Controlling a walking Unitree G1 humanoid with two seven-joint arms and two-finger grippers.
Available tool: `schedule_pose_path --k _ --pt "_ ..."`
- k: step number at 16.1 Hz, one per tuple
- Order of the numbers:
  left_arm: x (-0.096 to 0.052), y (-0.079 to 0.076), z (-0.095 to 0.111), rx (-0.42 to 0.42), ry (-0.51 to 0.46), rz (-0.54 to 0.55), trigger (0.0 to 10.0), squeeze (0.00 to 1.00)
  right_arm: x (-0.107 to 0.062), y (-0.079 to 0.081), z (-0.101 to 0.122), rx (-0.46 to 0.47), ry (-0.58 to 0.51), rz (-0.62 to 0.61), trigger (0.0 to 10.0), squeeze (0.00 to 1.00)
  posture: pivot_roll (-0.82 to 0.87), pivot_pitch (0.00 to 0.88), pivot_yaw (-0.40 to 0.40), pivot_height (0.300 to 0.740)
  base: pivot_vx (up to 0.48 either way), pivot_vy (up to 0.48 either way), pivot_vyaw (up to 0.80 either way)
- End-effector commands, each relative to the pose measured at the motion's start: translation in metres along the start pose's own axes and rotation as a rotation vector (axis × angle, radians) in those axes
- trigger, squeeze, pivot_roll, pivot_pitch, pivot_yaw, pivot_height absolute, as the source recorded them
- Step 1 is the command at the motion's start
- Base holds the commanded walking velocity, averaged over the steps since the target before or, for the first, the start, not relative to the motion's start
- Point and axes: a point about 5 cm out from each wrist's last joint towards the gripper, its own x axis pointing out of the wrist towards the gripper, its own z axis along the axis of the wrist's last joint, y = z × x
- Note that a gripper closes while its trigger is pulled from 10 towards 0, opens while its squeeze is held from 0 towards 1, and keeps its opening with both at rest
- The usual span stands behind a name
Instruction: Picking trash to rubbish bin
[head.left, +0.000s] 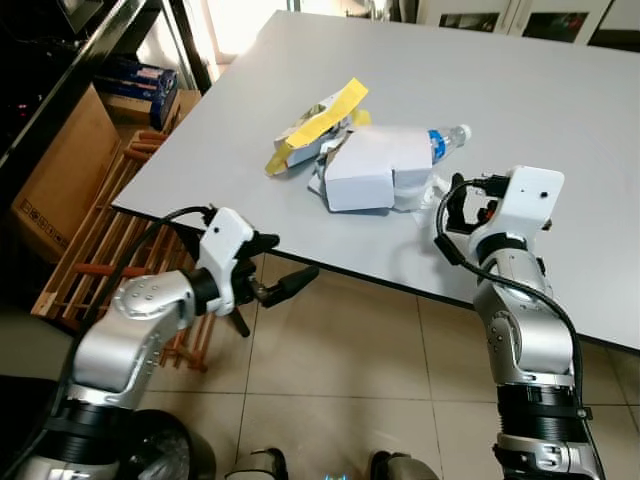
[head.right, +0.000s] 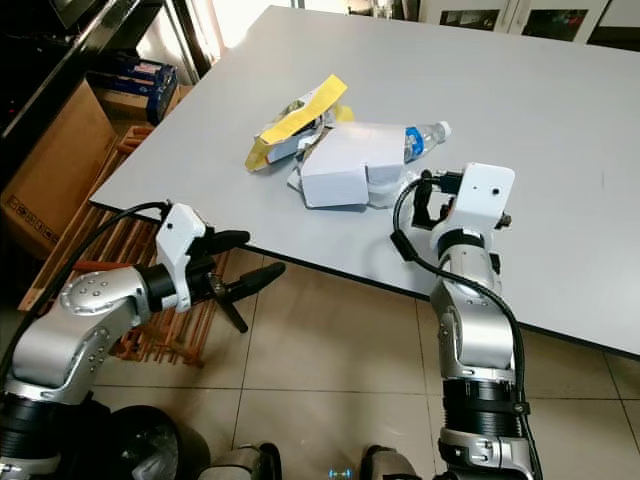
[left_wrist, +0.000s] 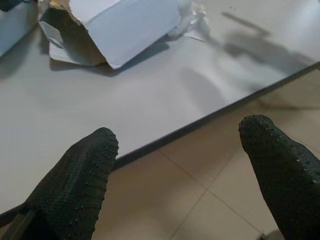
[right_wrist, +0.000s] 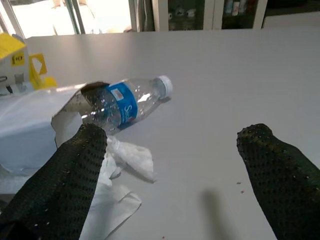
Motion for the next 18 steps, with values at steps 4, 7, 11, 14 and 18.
schedule_pose_path --k 4,7,11,14,18 --pt "-0.003 -0.004 0.014 0.020 -0.039 -0.027 10.0 0.00 0.000 0.006 -0.003 0.041 -0.007 0.062 10.0 0.00 0.12 0.229 0.068 0.740 0.000 0.000 0.00" --pt "-0.007 0.003 0.025 -0.001 -0.100 0.036 10.0 0.00 0.004 0.006 0.001 0.032 -0.021 0.067 10.0 0.00 0.13 0.229 0.062 0.740 0.000 0.000 0.00" --pt "-0.010 0.014 0.026 0.035 -0.122 0.137 10.0 0.00 0.004 0.007 0.003 0.032 -0.033 0.070 10.0 0.00 0.13 0.225 0.060 0.740 0.000 0.000 0.00" --pt "-0.015 0.017 0.022 0.040 -0.099 0.151 10.0 0.00 0.005 0.007 0.002 0.034 -0.031 0.071 10.0 0.00 0.13 0.226 0.062 0.740 0.000 0.000 0.00" --pt "-0.019 0.018 0.022 0.042 -0.092 0.167 10.0 0.00 0.015 0.023 0.001 0.082 -0.025 0.166 10.0 0.00 0.16 0.233 0.059 0.740 0.000 0.000 0.00"
